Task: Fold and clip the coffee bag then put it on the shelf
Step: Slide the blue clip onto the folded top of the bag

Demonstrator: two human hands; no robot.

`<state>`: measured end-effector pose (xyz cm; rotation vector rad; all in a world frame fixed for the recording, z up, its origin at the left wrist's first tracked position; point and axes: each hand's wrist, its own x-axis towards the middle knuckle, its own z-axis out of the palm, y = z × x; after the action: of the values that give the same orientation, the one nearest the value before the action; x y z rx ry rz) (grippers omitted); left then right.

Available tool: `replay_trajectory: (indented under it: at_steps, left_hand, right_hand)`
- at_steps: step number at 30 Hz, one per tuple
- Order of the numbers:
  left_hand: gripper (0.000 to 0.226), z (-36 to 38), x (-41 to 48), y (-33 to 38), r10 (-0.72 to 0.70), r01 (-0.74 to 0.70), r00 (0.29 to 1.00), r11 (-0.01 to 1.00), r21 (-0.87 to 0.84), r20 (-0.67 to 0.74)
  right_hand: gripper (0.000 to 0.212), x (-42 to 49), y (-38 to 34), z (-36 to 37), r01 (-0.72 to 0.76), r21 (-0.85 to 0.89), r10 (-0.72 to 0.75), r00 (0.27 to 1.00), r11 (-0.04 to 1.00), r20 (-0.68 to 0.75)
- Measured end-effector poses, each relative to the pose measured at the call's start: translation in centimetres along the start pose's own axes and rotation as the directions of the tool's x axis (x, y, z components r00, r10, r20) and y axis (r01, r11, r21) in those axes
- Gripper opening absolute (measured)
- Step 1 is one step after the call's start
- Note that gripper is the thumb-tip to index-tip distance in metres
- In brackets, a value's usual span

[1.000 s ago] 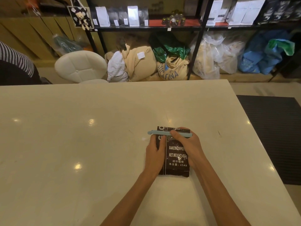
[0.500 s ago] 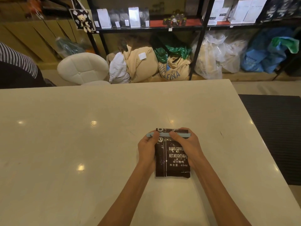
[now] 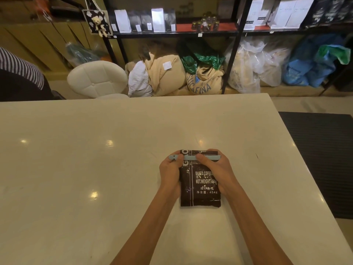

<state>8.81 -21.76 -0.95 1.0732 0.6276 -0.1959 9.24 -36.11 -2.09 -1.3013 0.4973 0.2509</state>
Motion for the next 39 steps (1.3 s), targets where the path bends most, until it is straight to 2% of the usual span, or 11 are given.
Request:
replay_trajectory:
  at_steps: [6, 13, 17, 21, 24, 27, 29, 31, 34, 37, 39]
  left_hand:
    - [0.013, 0.8, 0.3, -0.3, -0.014, 0.013, 0.996, 1.000, -0.007, -0.090]
    - [0.017, 1.3, 0.6, -0.3, 0.023, -0.021, 0.993, 1.000, 0.014, -0.118]
    - [0.008, 1.0, 0.7, -0.7, 0.122, -0.110, 0.990, 0.981, 0.158, -0.066]
    - [0.022, 0.5, 0.5, -0.8, 0.197, -0.214, 0.977, 0.922, 0.323, 0.085]
    - [0.035, 0.0, 0.5, -0.7, 0.203, -0.244, 0.967, 0.912, 0.330, 0.156]
    - [0.032, -0.9, 0.8, 0.0, 0.264, -0.275, 0.961, 0.929, 0.249, 0.077]
    - [0.030, -1.3, 1.1, 0.4, 0.271, -0.277, 0.961, 0.950, 0.143, 0.059]
    - [0.034, -1.1, 1.0, 0.4, 0.272, -0.285, 0.956, 0.950, 0.128, 0.111]
    - [0.048, -0.3, 0.6, -1.0, 0.282, -0.315, 0.946, 0.918, 0.241, 0.161]
    - [0.037, 0.0, 0.4, -2.1, 0.364, -0.377, 0.925, 0.847, 0.373, 0.108]
    - [0.026, 0.0, 0.7, -1.8, 0.391, -0.396, 0.914, 0.802, 0.447, 0.109]
  right_hand:
    - [0.043, -0.1, -0.1, 0.1, 0.001, -0.007, -0.001, 1.000, 1.000, 0.002]
    - [0.047, 0.0, 0.3, 0.0, 0.013, -0.038, -0.015, 0.999, 0.999, -0.044]
    - [0.047, -0.2, 0.2, 0.2, 0.027, -0.023, -0.028, 0.998, 0.999, -0.051]
    - [0.048, -0.4, 0.1, 0.8, 0.068, -0.074, -0.073, 0.995, 0.995, -0.069]
    - [0.058, -0.3, -0.3, 0.9, 0.063, -0.144, -0.068, 0.997, 0.988, -0.029]
    - [0.053, -0.9, 0.1, 1.0, 0.061, -0.171, -0.051, 0.997, 0.983, 0.061]
    - [0.044, -1.6, 1.1, 1.6, 0.123, -0.250, -0.104, 0.991, 0.960, 0.087]
    - [0.032, -1.9, 2.3, 2.2, 0.215, -0.302, -0.221, 0.975, 0.929, 0.016]
    - [0.027, -1.5, 3.1, 2.8, 0.258, -0.332, -0.322, 0.934, 0.907, -0.153]
    - [0.032, -1.2, 3.5, 3.2, 0.283, -0.418, -0.406, 0.881, 0.863, -0.241]
    - [0.040, -1.0, 3.7, 3.3, 0.275, -0.406, -0.408, 0.865, 0.872, -0.291]
